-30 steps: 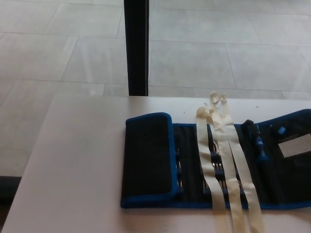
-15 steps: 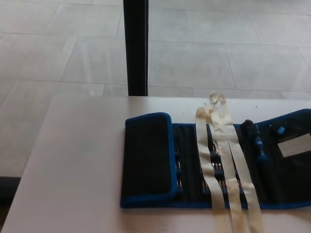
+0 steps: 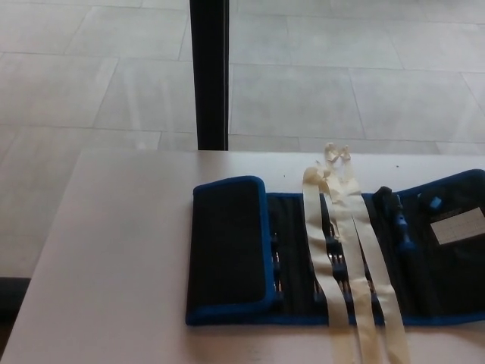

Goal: The robot uses its right hand to lift an edge of the toolkit kept in middle of the desk and make one fold in it

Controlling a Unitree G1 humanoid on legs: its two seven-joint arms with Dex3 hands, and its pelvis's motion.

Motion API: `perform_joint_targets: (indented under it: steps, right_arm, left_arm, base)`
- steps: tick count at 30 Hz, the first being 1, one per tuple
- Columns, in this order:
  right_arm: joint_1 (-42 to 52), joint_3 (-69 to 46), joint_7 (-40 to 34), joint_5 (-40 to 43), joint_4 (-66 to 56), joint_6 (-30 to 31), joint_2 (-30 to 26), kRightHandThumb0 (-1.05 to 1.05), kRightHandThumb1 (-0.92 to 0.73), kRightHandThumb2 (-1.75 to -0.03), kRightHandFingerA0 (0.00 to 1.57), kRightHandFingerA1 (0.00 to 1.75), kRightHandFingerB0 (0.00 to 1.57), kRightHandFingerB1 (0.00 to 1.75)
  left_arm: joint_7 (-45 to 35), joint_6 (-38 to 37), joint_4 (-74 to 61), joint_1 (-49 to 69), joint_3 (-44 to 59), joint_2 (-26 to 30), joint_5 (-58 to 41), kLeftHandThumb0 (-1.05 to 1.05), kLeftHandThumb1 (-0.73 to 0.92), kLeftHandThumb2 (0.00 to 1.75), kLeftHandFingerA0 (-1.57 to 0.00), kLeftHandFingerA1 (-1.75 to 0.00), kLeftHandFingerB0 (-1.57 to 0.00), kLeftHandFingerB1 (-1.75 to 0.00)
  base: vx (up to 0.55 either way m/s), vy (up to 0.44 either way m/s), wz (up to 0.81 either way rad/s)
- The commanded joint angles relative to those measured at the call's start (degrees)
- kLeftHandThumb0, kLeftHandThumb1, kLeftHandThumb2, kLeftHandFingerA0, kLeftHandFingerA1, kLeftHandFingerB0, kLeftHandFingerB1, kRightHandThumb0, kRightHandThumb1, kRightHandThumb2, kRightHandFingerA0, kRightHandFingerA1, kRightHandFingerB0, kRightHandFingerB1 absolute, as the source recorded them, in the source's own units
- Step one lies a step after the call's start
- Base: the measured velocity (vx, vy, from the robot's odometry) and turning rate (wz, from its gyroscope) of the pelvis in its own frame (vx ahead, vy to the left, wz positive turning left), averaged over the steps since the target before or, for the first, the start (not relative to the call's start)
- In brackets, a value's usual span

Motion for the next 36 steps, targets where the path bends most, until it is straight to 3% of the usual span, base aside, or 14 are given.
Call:
perform_joint_targets:
  steps: [1,2,3,5,14,18,22,26,27,28,29,31,34,36]
  right_arm:
    - [-1.18,2.04,0.63,-1.12,-2.70,2.44,0.97,-0.60,-0.56,-0.89,0.46,0.57,0.35,0.52]
    - [-1.34,2.47,1.21,-1.11,-3.01,2.58,0.91,-0.60,-0.56,-0.89,0.46,0.57,0.35,0.52]
    - [-1.88,2.19,0.85,-0.35,-3.67,3.51,1.43,-0.58,-0.65,-0.62,0.50,0.48,0.38,0.42]
    - [-1.83,3.41,1.88,-0.39,-5.76,4.60,1.53,-0.56,-0.71,-0.61,0.49,0.47,0.38,0.41]
    - [-0.04,4.77,1.90,0.73,-11.86,10.71,2.48,-0.56,-0.70,-0.61,0.47,0.49,0.33,0.41]
    - [0.38,4.20,1.01,0.75,-14.02,11.45,3.08,-0.54,-0.73,-0.61,0.48,0.47,0.35,0.40]
    - [0.98,3.84,0.30,-0.32,-17.47,8.84,3.98,-0.53,-0.73,-0.61,0.56,0.48,0.36,0.41]
    - [4.64,11.19,1.56,-8.06,-25.68,0.84,2.34,-0.62,-0.74,-0.63,0.54,0.47,0.42,0.40]
    - [5.23,12.48,1.39,-9.47,-26.32,-0.06,1.88,-0.59,-0.50,-0.83,0.52,0.56,0.45,0.52]
    - [5.74,14.45,1.58,-11.52,-26.76,-1.31,0.96,-0.59,-0.76,-0.62,0.52,0.46,0.39,0.38]
    - [7.00,21.50,2.40,-19.71,-27.34,-7.73,-2.82,-0.58,-0.76,-0.62,0.59,0.64,0.33,0.37]
    - [7.66,25.41,1.81,-24.84,-26.99,-13.49,-4.97,-0.60,-0.73,-0.62,0.60,0.63,0.33,0.38]
    - [7.32,32.32,1.39,-33.02,-28.62,-17.92,-9.59,-0.64,-0.75,-0.63,0.31,0.46,0.29,0.34]
    - [6.55,36.44,1.14,-37.44,-30.35,-19.21,-11.67,-0.61,-0.74,-0.61,0.27,0.40,0.27,0.33]
  left_arm:
    - [0.42,0.86,0.17,0.25,-0.49,1.25,-0.16,-0.52,0.59,0.57,-0.69,-0.75,-0.48,-0.53]
    - [0.55,0.87,0.29,0.21,-0.50,1.23,-0.21,-0.52,0.59,0.57,-0.69,-0.75,-0.48,-0.53]
    - [0.50,0.80,0.45,0.16,-0.61,1.28,-0.17,-0.54,0.59,0.56,-0.68,-0.73,-0.49,-0.54]
    - [0.82,0.66,0.20,0.47,-1.39,1.23,0.43,-0.56,0.59,0.56,-0.70,-0.73,-0.49,-0.55]
    - [0.30,0.71,0.32,0.23,-1.24,1.51,-0.33,-0.54,0.59,0.58,-0.68,-0.74,-0.42,-0.51]
    - [0.33,1.07,0.45,0.06,-1.35,1.75,-0.25,-0.56,0.59,0.57,-0.65,-0.69,-0.47,-0.52]
    - [0.57,0.74,0.47,-0.18,-1.24,1.62,-0.38,-0.53,0.59,0.55,-0.67,-0.71,-0.51,-0.55]
    - [0.46,1.18,0.46,-0.33,-1.71,1.73,-0.06,-0.55,0.60,0.58,-0.71,-0.73,-0.47,-0.52]
    - [0.64,1.25,0.53,-0.35,-2.17,1.80,0.39,-0.52,0.60,0.56,-0.72,-0.73,-0.50,-0.54]
    - [0.74,1.12,0.58,-0.32,-2.30,1.80,0.49,-0.54,0.59,0.58,-0.73,-0.75,-0.51,-0.55]
    - [0.91,1.23,0.56,-0.33,-2.56,1.82,0.63,-0.54,0.60,0.58,-0.71,-0.75,-0.52,-0.57]
    - [0.91,1.41,0.60,-0.42,-2.78,1.90,0.73,-0.54,0.60,0.58,-0.72,-0.74,-0.53,-0.56]
    - [0.34,1.20,0.43,-0.27,-3.15,2.07,0.91,-0.54,0.59,0.58,-0.72,-0.78,-0.51,-0.56]
    - [0.28,1.05,0.46,-0.21,-3.14,2.03,0.80,-0.54,0.59,0.56,-0.70,-0.78,-0.50,-0.56]
  base:
    - [0.00,0.000,0.00]
    - [0.00,0.000,0.00]
    - [0.00,0.000,0.00]
    - [0.00,0.000,0.00]
    - [0.00,0.000,0.00]
    - [0.00,0.000,0.00]
    - [0.00,0.000,0.00]
    - [0.00,0.000,0.00]
    - [0.00,0.000,0.00]
    - [0.00,0.000,0.00]
    - [0.00,0.000,0.00]
    - [0.00,0.000,0.00]
    - [0.00,0.000,0.00]
    - [0.00,0.000,0.00]
